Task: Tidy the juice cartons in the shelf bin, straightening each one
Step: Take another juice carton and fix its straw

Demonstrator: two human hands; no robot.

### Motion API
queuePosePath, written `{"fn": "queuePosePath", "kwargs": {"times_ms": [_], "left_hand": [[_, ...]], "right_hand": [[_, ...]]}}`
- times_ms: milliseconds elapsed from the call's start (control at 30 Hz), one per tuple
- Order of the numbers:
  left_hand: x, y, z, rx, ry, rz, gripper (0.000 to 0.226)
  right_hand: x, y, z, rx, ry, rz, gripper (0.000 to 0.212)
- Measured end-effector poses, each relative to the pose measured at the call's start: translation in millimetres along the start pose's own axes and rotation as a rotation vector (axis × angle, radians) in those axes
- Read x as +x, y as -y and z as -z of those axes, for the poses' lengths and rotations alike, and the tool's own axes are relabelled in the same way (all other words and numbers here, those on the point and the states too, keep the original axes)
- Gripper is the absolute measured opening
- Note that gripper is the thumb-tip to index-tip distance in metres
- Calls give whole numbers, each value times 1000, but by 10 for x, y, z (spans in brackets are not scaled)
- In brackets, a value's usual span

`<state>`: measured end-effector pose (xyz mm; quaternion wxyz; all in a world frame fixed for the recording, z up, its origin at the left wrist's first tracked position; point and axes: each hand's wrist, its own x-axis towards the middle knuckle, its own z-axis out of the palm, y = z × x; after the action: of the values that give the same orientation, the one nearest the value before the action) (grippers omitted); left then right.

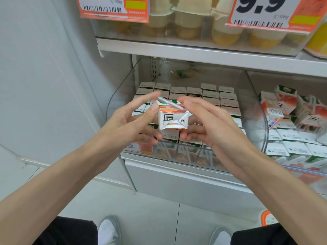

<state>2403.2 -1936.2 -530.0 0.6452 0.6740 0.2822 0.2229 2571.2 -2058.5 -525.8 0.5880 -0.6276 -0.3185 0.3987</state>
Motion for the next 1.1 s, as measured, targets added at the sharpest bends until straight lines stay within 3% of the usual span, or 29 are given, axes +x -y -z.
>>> {"fn": "queuePosePath", "kwargs": {"times_ms": [300, 433, 633, 833, 967, 1100], "left_hand": [[15, 27, 15, -9, -10, 8, 55], [33, 28, 48, 11, -5, -16, 56], [20, 53, 51, 34, -68, -34, 40], [33, 77, 44, 30, -126, -72, 33], [56, 74, 64, 39, -93, -91, 38], [52, 46, 4, 25, 22, -1, 41]], "right_hand": [[10, -12, 11, 7, 32, -18, 26], [-16, -16, 37, -55, 65, 1, 41], [0, -31, 24, -1, 28, -5, 17], [19, -101, 3, -228, 12, 72, 47], [16, -108, 14, -178, 33, 51, 44], [11, -88, -2, -126, 47, 19, 45]]}}
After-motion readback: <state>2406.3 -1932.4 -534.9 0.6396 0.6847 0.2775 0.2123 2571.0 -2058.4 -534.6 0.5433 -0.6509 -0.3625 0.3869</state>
